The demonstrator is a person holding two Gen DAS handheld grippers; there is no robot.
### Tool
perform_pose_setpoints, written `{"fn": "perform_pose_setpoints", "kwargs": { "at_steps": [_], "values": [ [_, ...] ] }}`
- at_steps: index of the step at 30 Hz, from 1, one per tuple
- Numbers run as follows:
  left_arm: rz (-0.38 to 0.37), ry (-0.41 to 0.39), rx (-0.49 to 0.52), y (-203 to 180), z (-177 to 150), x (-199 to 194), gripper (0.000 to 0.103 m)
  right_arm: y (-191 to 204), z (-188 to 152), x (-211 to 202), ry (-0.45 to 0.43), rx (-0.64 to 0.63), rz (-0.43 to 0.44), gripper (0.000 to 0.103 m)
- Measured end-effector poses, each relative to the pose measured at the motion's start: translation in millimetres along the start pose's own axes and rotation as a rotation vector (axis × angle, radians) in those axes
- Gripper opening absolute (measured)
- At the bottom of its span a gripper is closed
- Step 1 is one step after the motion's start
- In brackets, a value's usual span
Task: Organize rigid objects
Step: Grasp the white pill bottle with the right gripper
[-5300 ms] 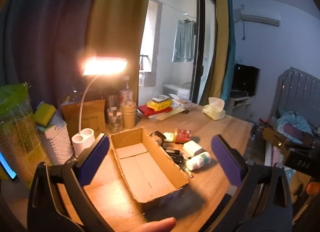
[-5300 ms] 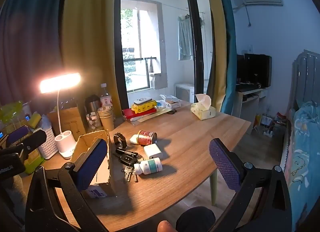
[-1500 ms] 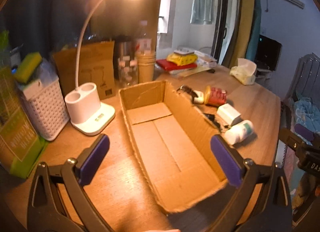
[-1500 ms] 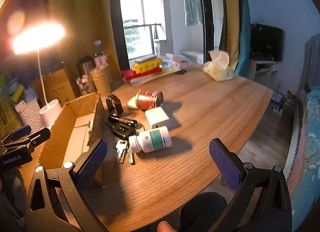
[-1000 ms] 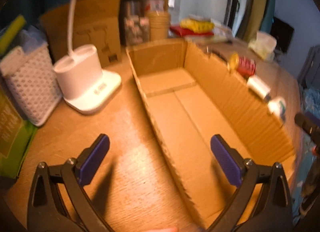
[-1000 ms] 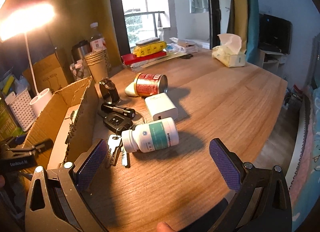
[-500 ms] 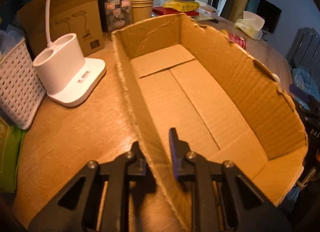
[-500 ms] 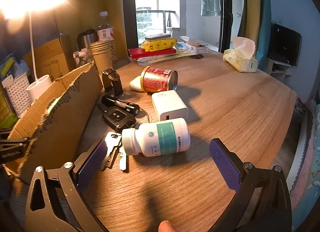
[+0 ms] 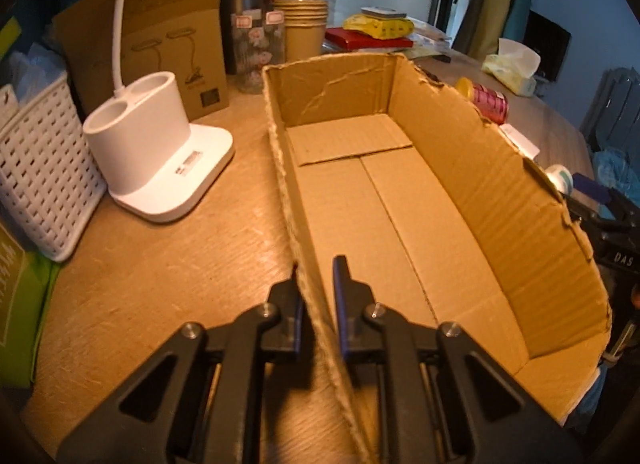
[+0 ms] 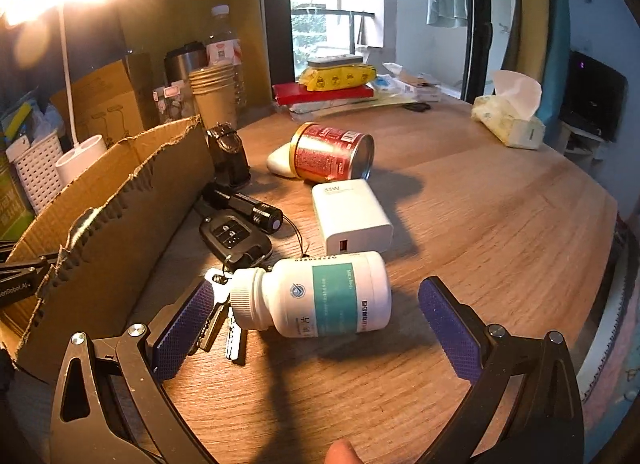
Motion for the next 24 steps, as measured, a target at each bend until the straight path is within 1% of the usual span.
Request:
{"fn": "perform_pose_setpoints", "kwargs": {
  "at_steps": [2, 10, 11, 12, 13, 14, 19, 24],
  "values": [
    [-0.003, 0.0, 0.002, 0, 0, 0, 0.013, 0, 0, 2, 0.013, 0.003, 0.002, 0.103],
    [-0.012, 0.004, -0.008, 0, 0, 1, 0.013, 3, 0, 9, 0.046, -0.016, -0.04, 0.102],
    [-0.012, 0.004, -0.007, 0, 0, 1, 0.013, 3, -1, 8, 0.044, -0.016, -0.045, 0.099],
    [-0.012, 0.004, -0.007, 1, 0, 1, 0.013, 3, -1, 9, 0.045, -0.015, -0.051, 0.093],
    [-0.011, 0.004, -0.007, 1, 0, 1, 0.013, 2, -2, 10, 0.051, -0.014, -0.055, 0.085],
    [-0.01, 0.004, -0.006, 0, 0, 1, 0.014, 2, -2, 11, 0.056, -0.014, -0.058, 0.08],
    [-0.008, 0.004, -0.005, 0, 0, 1, 0.014, 3, -2, 12, 0.053, -0.024, -0.068, 0.08],
    [-0.009, 0.005, -0.008, -1, 0, 1, 0.014, -3, -3, 4, 0.015, 0.021, -0.057, 0.08]
  ]
}}
Point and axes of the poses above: each gripper's, at about its wrist camera, not at the fingertips, and x roughly the way its jaws point, y to its left, z to its top, the point moved 1 cm from there along x, roughly the way its jaws point, and after that the axes turned 12 degrees about z, right-handed, at the moved point
